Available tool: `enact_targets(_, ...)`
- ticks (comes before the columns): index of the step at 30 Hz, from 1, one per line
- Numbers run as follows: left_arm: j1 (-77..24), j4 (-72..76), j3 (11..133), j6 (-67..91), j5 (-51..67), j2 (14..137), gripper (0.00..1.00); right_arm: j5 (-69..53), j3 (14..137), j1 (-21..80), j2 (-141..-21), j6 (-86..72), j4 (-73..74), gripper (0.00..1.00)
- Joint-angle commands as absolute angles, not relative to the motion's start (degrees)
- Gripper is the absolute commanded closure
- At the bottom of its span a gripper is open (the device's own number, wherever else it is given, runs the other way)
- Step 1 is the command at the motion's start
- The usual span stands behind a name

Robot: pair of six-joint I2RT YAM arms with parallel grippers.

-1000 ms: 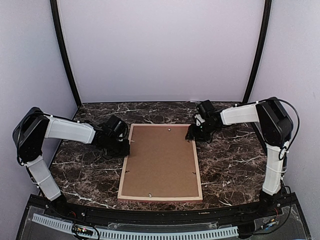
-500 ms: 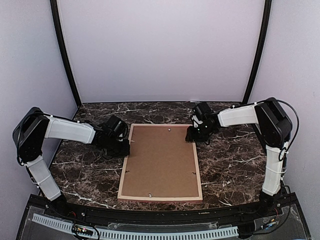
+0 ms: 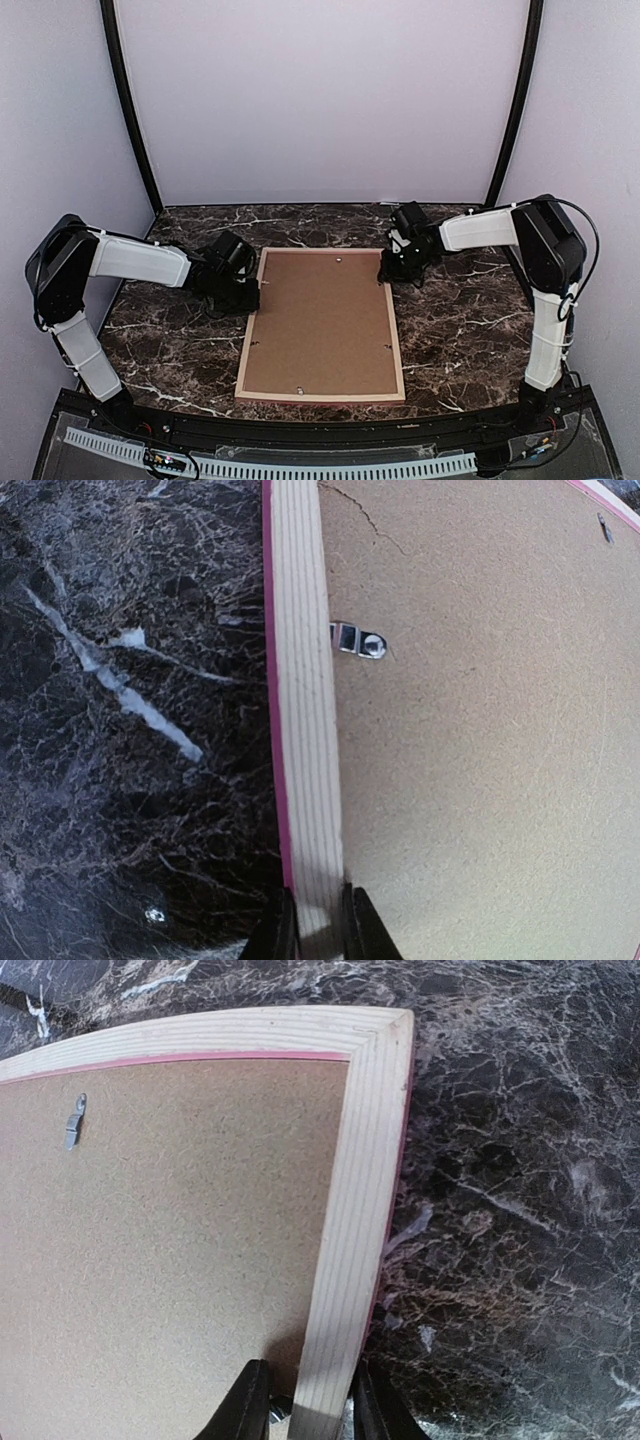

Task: Put the photo into the frame
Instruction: Press the fastener onto the backboard.

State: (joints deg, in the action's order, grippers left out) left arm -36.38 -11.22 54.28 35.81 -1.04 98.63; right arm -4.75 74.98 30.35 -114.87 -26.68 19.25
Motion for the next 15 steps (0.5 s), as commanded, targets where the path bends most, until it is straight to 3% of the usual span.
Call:
enact_targets(1,-36.83,-11.12,54.02,34.27,1.63,98.27,1.0,-6.86,73.43,30.51,-117.91,-26.21,21.29,0.75)
enact_targets(15,-36.83,-11.29,53.97,34.27,1.46,98.2,1.0,-12.43,73.85,28.51,-119.76,-20.08,26.87,0.77)
